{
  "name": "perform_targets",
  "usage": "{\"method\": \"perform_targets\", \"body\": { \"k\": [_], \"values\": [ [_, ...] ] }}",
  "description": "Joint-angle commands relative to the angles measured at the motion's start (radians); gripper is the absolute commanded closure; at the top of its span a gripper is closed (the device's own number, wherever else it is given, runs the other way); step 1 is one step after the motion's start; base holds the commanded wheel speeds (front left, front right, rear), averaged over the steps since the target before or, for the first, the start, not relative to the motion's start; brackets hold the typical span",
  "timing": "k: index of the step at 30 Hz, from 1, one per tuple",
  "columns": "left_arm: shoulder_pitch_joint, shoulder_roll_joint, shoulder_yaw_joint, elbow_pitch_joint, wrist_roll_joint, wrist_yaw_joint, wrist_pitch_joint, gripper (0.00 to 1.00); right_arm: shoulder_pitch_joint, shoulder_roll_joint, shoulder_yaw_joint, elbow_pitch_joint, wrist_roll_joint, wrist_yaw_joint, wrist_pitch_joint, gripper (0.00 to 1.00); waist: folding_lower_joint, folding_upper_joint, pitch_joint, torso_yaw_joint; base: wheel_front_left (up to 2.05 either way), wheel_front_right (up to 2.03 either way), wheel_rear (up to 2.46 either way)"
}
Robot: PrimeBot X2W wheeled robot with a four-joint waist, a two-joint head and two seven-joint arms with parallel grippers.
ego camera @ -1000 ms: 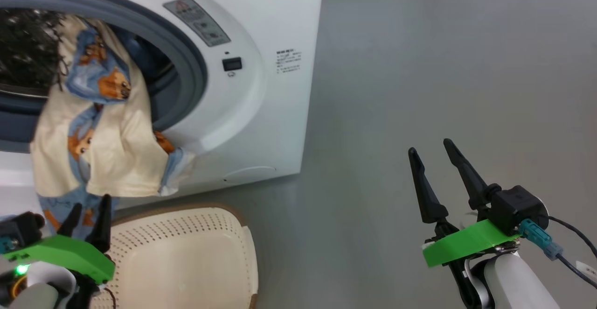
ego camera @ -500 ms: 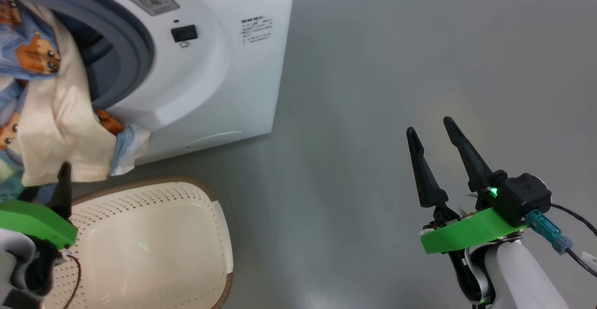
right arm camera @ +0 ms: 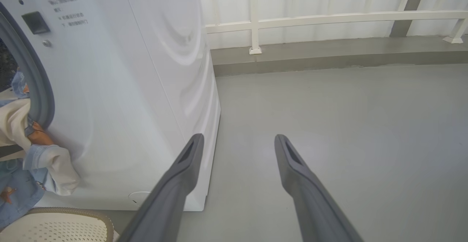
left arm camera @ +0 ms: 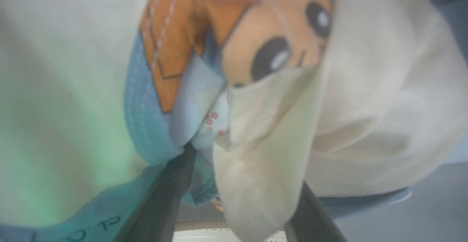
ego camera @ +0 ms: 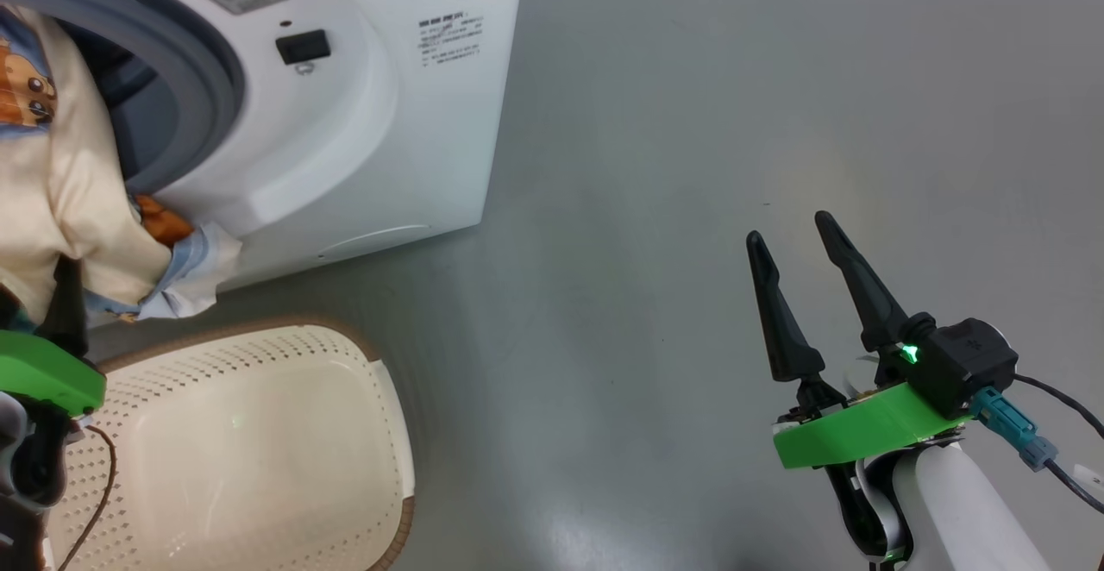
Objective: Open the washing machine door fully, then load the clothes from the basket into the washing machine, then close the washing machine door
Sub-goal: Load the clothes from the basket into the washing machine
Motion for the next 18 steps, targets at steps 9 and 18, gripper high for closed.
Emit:
{"method": "perform_targets", "body": {
  "k": [9, 18],
  "values": [
    [-0.013, 0.055, 0.017, -0.043, 0.014, -0.002, -0.013, 1.00, -0.005, -0.001, 0.020, -0.012, 0.009, 0.008, -0.008, 0.00, 0.0000, -0.0001, -0.018, 0.018, 0.00, 0.00, 0.00],
    [0.065, 0.063, 0.062, -0.166, 0.113, -0.002, -0.014, 1.00, 0.000, -0.001, 0.022, 0.009, 0.023, 0.008, -0.008, 0.00, 0.0000, -0.0001, -0.066, 0.041, 0.00, 0.00, 0.00]
  ]
}}
